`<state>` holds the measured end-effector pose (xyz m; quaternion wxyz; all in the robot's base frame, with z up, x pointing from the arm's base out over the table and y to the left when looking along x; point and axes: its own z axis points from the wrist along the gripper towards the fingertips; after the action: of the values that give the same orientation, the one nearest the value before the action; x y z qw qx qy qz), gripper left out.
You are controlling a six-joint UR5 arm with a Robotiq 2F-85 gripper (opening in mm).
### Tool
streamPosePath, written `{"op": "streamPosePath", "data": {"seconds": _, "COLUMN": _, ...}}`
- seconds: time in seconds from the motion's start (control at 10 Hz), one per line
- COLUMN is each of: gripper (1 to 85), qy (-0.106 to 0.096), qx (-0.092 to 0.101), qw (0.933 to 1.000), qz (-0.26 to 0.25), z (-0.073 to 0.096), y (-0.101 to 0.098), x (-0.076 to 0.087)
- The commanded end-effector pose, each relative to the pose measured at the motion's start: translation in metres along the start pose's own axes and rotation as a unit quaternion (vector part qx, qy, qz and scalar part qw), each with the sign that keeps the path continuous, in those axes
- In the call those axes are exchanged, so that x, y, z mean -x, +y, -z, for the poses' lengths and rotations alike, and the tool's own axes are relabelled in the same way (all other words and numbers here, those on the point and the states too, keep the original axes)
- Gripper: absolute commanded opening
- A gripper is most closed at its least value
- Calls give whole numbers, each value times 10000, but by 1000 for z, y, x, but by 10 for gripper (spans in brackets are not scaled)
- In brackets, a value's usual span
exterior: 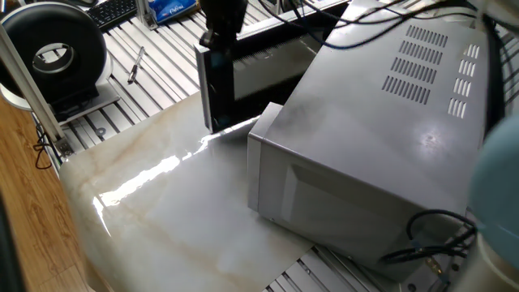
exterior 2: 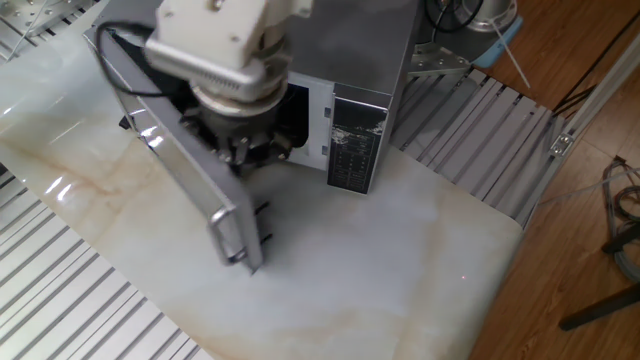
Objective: Open the microwave door
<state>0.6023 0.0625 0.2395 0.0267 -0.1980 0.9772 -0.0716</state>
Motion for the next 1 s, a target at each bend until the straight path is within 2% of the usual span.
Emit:
{"op": "streamPosePath", "data": {"seconds": 0.0, "gripper": 10, "qy": -102, "qx": -100, "qw": 9991, "qz": 409, "z": -9, "y": -13, "x": 21}}
{"op": "streamPosePath", "data": {"seconds": 0.1, "gripper": 10, "qy": 102, "qx": -64, "qw": 9990, "qz": 441, "z": -6, "y": -12, "x": 10}}
{"op": "streamPosePath", "data": {"seconds": 0.2, "gripper": 10, "qy": 424, "qx": -36, "qw": 9985, "qz": 333, "z": 1, "y": -11, "x": -10}}
{"op": "streamPosePath", "data": {"seconds": 0.3, "gripper": 10, "qy": 469, "qx": 228, "qw": 9985, "qz": -161, "z": 10, "y": 4, "x": -18}}
{"op": "streamPosePath", "data": {"seconds": 0.4, "gripper": 10, "qy": 177, "qx": 697, "qw": 9941, "qz": -811, "z": 20, "y": 28, "x": -7}}
{"op": "streamPosePath", "data": {"seconds": 0.5, "gripper": 10, "qy": 91, "qx": 955, "qw": 9892, "qz": -1104, "z": 26, "y": 41, "x": -6}}
{"op": "streamPosePath", "data": {"seconds": 0.6, "gripper": 10, "qy": 20, "qx": 808, "qw": 9911, "qz": -1062, "z": 22, "y": 32, "x": -8}}
{"op": "streamPosePath", "data": {"seconds": 0.7, "gripper": 10, "qy": -74, "qx": 764, "qw": 9919, "qz": -1015, "z": 15, "y": 26, "x": -3}}
{"op": "streamPosePath", "data": {"seconds": 0.9, "gripper": 10, "qy": -99, "qx": 525, "qw": 9954, "qz": -800, "z": 1, "y": 10, "x": 4}}
